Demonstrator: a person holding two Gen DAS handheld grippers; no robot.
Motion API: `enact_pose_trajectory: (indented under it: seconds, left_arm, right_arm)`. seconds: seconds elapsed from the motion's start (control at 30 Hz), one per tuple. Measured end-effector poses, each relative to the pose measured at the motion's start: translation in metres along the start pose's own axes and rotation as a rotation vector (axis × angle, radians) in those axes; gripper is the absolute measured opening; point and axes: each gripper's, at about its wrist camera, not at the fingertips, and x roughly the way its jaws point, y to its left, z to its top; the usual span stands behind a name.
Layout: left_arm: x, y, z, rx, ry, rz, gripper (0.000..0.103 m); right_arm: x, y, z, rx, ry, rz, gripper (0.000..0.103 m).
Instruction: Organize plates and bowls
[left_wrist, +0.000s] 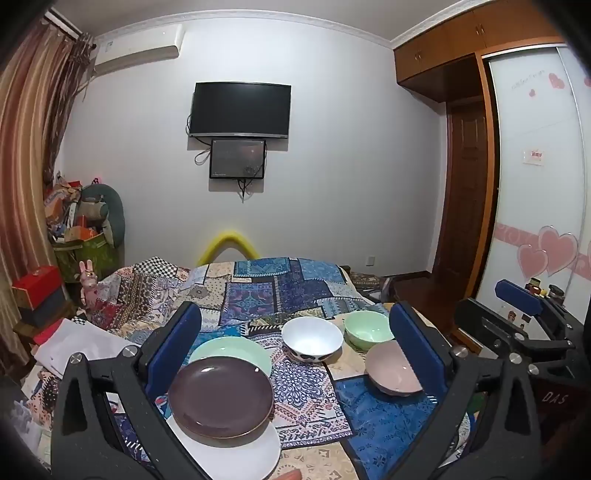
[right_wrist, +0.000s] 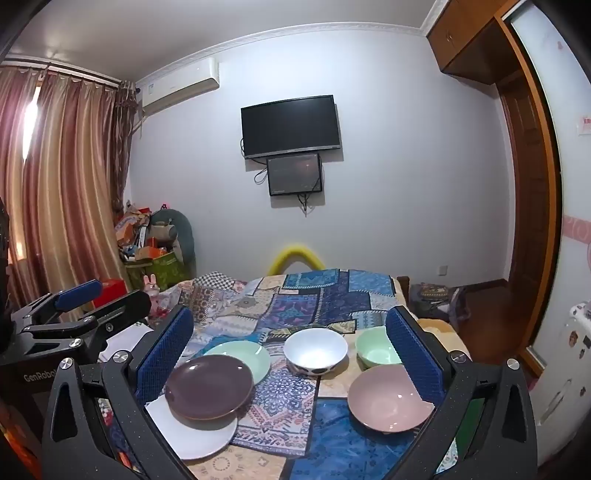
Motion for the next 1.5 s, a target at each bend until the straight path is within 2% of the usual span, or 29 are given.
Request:
enact_pose_trajectory:
  seconds: [0.33, 0.4, 0.57, 1.5]
  left_arm:
    - [0.015, 0.023, 0.005, -0.021, 0.027, -0.037, 0.103]
    - [-0.009, -0.007, -0.001, 0.032, -0.025, 0.003, 0.103]
    - [-0.001, -0.002, -0.002, 0.030, -0.007, -0.007, 0.103]
    - [-0.001, -0.003, -0.003, 0.036, -0.014, 0.001, 0.103]
  right_arm:
    - [0.001, -0.001, 0.000, 0.000, -0.003, 0.000, 0.103]
    - [0.001, -0.002, 0.000, -0.001, -0.004, -0.002, 0.103]
    - [-0.003, -0.002, 0.002, -0.001, -0.009, -0.007, 0.103]
    - [-0.005, -0.003, 0.001, 0.008, -0.012, -0.014, 0.103]
